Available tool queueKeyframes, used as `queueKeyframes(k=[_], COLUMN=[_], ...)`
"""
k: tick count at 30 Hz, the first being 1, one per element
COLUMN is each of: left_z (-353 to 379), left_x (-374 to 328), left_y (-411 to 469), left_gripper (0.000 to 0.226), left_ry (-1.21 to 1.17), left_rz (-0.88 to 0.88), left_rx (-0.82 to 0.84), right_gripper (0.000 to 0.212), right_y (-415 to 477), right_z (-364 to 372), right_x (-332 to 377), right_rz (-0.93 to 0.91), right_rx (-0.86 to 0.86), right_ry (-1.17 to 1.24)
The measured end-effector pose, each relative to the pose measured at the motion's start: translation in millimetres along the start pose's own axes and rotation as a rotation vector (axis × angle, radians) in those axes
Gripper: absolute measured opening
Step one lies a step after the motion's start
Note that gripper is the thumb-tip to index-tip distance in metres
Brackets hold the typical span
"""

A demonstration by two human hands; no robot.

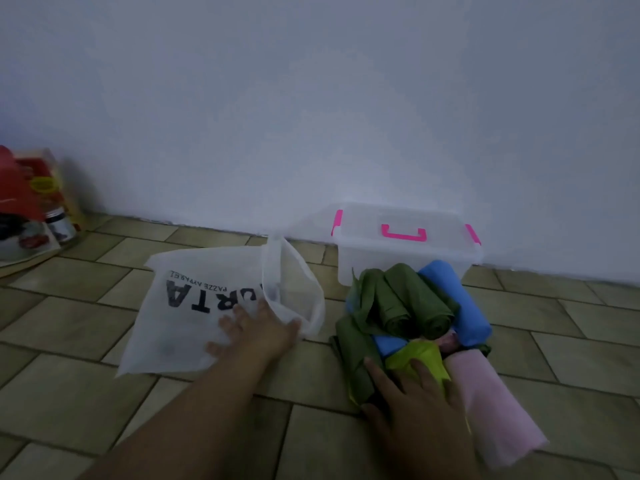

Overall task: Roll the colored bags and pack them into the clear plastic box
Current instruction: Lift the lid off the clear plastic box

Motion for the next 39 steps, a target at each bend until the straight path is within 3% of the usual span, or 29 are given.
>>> queueKeyframes(k=[3, 7, 9, 13, 17, 21, 25, 27, 29, 32, 35, 39], left_z=[-20.7, -39.2, -49.4, -63.4, -92.5, -119.0, -122.0, -122.0, -123.9, -126.8, -124.5, -107.6], left_x=[-46.9, -98.2, -108.5, -112.2, -111.5, -112.7, -120.9, -122.8, -125.6, -133.1, -139.8, -154.3], left_y=[33.3, 52.2, 47.5, 44.5, 23.4, 15.5, 3.0, 2.6, 7.7, 17.2, 30.7, 43.9], left_gripper=[0.087, 0.076, 0.067, 0.054, 0.026, 0.055, 0.06, 0.061, 0.066, 0.066, 0.066, 0.062], left_ry=[-0.205, -1.061, -1.313, -1.248, -1.208, -1.188, -0.638, -0.343, -0.199, -0.231, -0.378, -0.562], left_rz=[-0.062, -0.142, -0.147, -0.196, -0.121, 0.115, 0.409, 0.42, 0.379, 0.339, 0.257, 0.233], left_rx=[-0.006, 0.237, 0.33, 0.343, 0.23, 0.216, 0.232, 0.229, 0.166, 0.056, 0.036, 0.055], right_gripper=[0.069, 0.06, 0.061, 0.059, 0.066, 0.064, 0.063, 0.063, 0.065, 0.063, 0.037, 0.015], right_y=[4.3, 6.2, 8.9, 16.1, 18.2, 15.6, 13.8, 14.3, 17.9, 33.2, 63.0, 128.4], right_z=[-1.2, -13.4, -11.1, -5.1, 9.3, 7.0, 5.0, 0.0, -12.4, -46.1, -93.2, -154.0], right_x=[3.0, 14.8, 13.7, 10.4, 4.8, 6.2, 7.3, 7.7, 6.6, 4.9, -2.1, -45.5], right_rz=[0.008, 0.022, 0.05, 0.037, 0.042, 0.024, 0.031, 0.025, 0.012, -0.019, -0.055, 0.062], right_rx=[0.003, -0.039, -0.076, -0.072, -0.056, -0.102, -0.091, -0.067, -0.001, 0.095, 0.104, -0.308], right_ry=[0.008, 0.013, -0.019, -0.008, 0.02, 0.007, 0.02, 0.027, 0.042, 0.037, 0.21, 0.396])
Point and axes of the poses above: each hand's wrist, its own y-axis towards the middle knuckle, its own z-axis out of the palm, x = y × z, the point moved 1 cm from there along y, towards the middle knuckle, and after that the axes turned 6 degrees about y, right-handed, at the moved point
